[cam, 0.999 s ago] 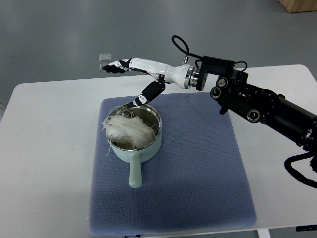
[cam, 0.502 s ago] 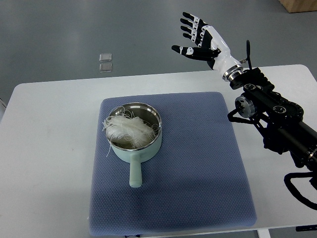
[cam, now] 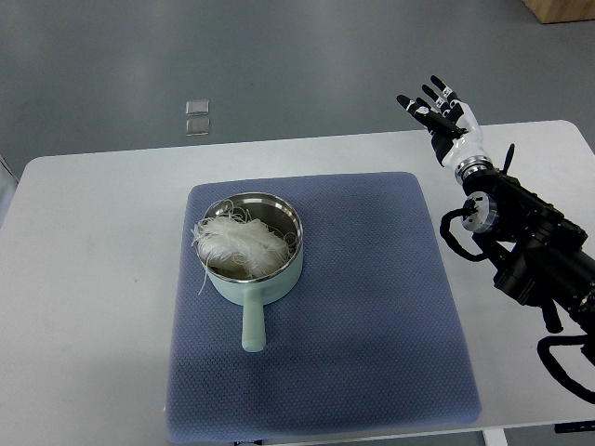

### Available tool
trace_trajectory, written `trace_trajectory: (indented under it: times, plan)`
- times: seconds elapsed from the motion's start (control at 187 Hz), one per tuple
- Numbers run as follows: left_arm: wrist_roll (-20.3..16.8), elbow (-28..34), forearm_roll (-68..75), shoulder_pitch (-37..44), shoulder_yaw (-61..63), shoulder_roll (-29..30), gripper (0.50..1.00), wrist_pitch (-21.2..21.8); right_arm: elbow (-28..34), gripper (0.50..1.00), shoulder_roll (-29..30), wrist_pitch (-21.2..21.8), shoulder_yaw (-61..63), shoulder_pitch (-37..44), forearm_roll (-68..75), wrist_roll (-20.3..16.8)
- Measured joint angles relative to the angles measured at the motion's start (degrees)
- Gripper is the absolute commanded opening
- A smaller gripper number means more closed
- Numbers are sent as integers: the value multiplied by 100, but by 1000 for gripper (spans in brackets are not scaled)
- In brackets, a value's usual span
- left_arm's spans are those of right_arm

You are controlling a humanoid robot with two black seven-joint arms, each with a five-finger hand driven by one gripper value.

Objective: Put vermicelli into pot with right hand

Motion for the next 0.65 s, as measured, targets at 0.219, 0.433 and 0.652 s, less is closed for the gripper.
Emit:
trace_trajectory:
  times: [0.219,0.433,0.652]
  plan:
    - [0,1,0,1,2,0,1000,0,6,926,81,84,-54,-210,-45,409]
    - [0,1,0,1,1,0,1000,0,8,928,96,123,-221,-255,-58,519]
    - [0,-1,0,1,1,0,1000,0,39,930,104,105,-230,-299,-50,528]
